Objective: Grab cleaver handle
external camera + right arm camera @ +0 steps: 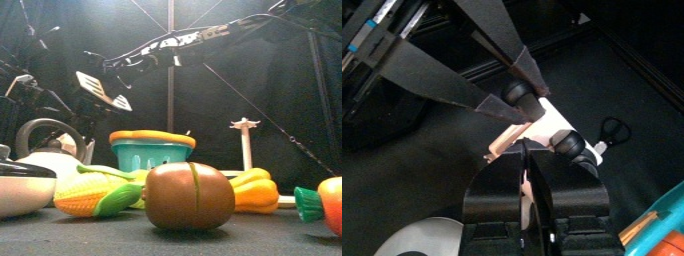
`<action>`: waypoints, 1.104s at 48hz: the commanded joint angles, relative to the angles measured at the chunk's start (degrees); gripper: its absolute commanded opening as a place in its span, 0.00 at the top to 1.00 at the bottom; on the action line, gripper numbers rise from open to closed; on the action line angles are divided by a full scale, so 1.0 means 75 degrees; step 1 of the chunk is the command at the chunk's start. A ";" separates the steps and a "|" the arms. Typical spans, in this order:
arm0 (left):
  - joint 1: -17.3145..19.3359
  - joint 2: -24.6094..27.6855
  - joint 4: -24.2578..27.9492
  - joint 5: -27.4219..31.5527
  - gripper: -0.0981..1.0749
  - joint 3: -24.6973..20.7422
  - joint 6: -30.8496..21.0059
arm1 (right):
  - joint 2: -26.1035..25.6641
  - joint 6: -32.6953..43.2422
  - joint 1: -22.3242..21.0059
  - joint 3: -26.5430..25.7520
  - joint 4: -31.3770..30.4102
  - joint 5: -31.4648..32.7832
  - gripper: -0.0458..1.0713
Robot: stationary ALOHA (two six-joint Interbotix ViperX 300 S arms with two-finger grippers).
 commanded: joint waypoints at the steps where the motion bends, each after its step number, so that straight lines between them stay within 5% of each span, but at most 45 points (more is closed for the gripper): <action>1: -0.0059 0.0035 -0.0023 -0.0082 0.36 -0.0105 -0.0023 | -0.0199 -0.0023 -0.0047 -0.0293 0.0012 0.0223 0.84; 53: -0.0164 0.0035 -0.0023 -0.0223 0.36 -0.0129 -0.0047 | 0.0410 -0.0012 0.0035 -0.1066 0.0164 0.0633 0.84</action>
